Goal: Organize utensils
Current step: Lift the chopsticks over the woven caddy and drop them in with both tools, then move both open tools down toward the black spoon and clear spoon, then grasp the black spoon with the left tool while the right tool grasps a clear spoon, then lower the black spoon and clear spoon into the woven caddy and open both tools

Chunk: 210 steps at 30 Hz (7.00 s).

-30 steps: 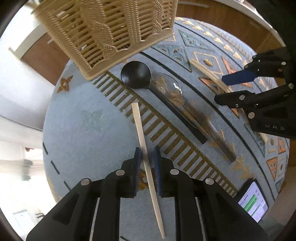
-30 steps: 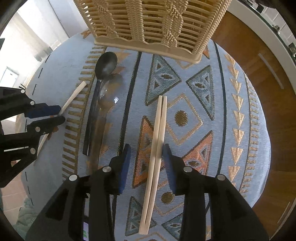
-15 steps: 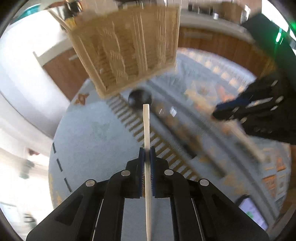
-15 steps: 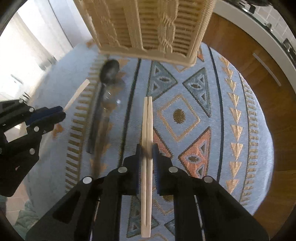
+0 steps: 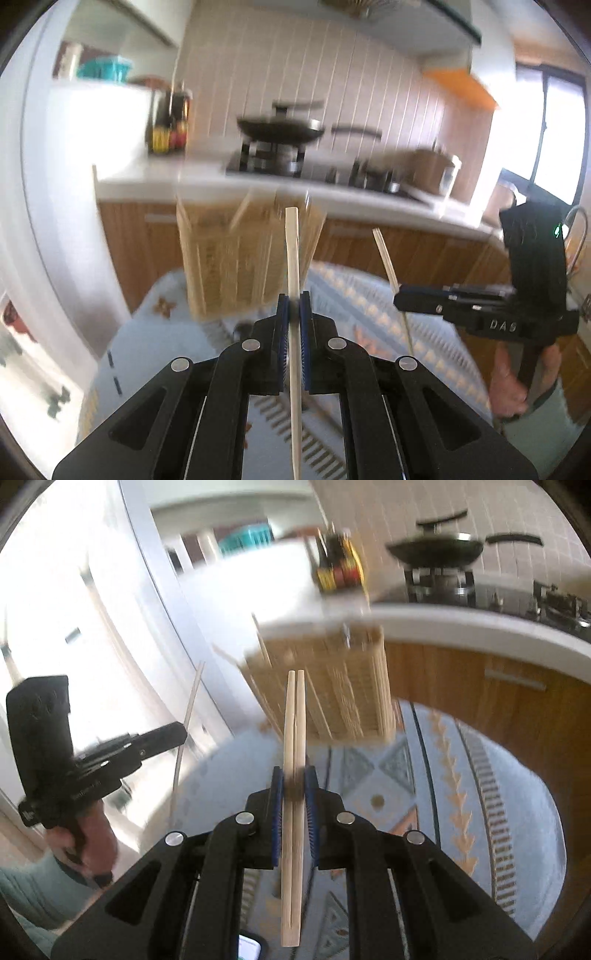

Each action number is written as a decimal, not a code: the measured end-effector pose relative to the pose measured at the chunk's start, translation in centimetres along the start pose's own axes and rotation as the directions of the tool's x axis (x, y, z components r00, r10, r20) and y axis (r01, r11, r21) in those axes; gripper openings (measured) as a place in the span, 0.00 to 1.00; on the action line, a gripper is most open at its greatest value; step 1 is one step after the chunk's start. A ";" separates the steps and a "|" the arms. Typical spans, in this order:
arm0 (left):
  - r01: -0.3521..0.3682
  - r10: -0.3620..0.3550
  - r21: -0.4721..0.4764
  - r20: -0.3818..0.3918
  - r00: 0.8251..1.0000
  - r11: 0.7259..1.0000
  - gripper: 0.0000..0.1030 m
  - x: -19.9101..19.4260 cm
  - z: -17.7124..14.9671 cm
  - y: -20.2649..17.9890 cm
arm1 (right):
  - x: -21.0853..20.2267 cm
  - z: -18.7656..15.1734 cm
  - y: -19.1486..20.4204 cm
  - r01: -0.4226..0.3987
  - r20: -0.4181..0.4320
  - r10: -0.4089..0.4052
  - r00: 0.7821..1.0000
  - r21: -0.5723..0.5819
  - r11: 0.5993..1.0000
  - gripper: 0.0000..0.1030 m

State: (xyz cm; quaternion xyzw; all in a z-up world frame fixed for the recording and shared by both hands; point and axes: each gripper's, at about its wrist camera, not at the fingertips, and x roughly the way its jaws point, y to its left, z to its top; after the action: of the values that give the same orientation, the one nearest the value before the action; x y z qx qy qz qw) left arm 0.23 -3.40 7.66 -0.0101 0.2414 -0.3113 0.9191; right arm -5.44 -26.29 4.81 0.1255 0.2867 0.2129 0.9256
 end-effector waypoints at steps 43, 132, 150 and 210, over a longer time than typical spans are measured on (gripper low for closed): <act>-0.188 0.250 -0.178 0.455 0.855 0.966 0.04 9.9 9.7 9.9 | 14.9 14.0 2.3 0.352 0.469 -0.258 0.844 -0.122 0.928 0.10; -0.219 0.166 -0.075 -0.434 0.885 0.973 0.04 15.8 -8.1 2.7 | 8.8 -9.9 -0.4 0.436 -0.300 -0.432 0.851 -0.055 0.898 0.05; -0.175 0.102 -0.088 -0.532 0.840 0.981 0.21 12.8 -8.0 8.2 | 14.5 -2.6 -1.2 0.257 -0.428 -0.286 0.858 -0.125 0.958 0.50; -0.056 0.103 -0.143 0.342 0.934 0.988 0.05 9.2 12.4 1.7 | 6.7 16.6 -1.9 0.325 0.405 -0.297 0.865 -0.001 0.946 0.10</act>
State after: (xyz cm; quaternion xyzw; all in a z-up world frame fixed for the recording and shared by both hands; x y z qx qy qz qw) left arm 13.11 -8.98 14.32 -0.1157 0.0949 -0.2505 0.9565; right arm 9.82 -26.66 14.32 0.0862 0.1005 0.0405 0.9904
